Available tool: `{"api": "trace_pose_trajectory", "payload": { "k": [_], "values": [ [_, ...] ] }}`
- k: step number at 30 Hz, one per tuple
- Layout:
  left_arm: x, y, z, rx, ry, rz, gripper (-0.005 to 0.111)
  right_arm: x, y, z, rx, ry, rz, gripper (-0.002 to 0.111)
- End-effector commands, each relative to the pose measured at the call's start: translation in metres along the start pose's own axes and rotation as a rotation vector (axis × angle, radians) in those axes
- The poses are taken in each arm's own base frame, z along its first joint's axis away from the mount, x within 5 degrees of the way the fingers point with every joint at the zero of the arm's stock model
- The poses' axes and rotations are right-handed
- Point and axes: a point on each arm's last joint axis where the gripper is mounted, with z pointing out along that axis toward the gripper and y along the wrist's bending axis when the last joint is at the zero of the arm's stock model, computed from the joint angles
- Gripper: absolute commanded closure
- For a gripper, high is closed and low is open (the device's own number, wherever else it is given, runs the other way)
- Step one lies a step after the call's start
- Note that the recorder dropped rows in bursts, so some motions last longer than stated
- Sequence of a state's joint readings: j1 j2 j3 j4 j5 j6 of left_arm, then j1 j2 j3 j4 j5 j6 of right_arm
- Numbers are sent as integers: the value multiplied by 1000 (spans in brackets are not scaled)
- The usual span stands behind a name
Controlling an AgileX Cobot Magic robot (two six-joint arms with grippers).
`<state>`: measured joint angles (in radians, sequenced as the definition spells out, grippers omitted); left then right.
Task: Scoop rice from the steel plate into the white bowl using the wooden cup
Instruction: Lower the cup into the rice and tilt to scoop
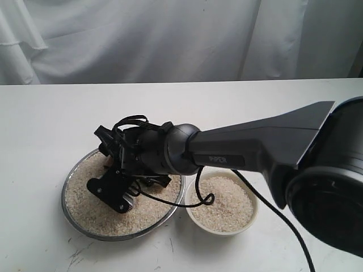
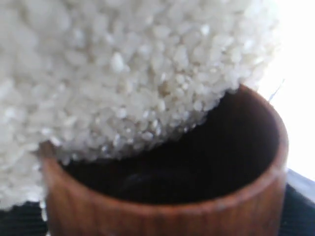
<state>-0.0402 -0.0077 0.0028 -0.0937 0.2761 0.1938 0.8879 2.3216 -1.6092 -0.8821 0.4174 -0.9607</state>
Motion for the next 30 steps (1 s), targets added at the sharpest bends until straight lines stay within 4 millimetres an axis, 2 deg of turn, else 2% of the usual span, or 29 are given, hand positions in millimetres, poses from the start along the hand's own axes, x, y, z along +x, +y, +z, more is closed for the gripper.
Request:
{"api": "trace_pose_trajectory", "payload": {
  "k": [1,14,30],
  "values": [
    [-2,0,0,5,-6,-2,107,-2,4,2,-18,-48,68,108],
    [-2,0,0,5,-6,-4,107,-5,12,3,-95,-161,109,108],
    [-2,0,0,5,-6,-2,107,5,23,6,-175,-273,232,108]
  ]
}}
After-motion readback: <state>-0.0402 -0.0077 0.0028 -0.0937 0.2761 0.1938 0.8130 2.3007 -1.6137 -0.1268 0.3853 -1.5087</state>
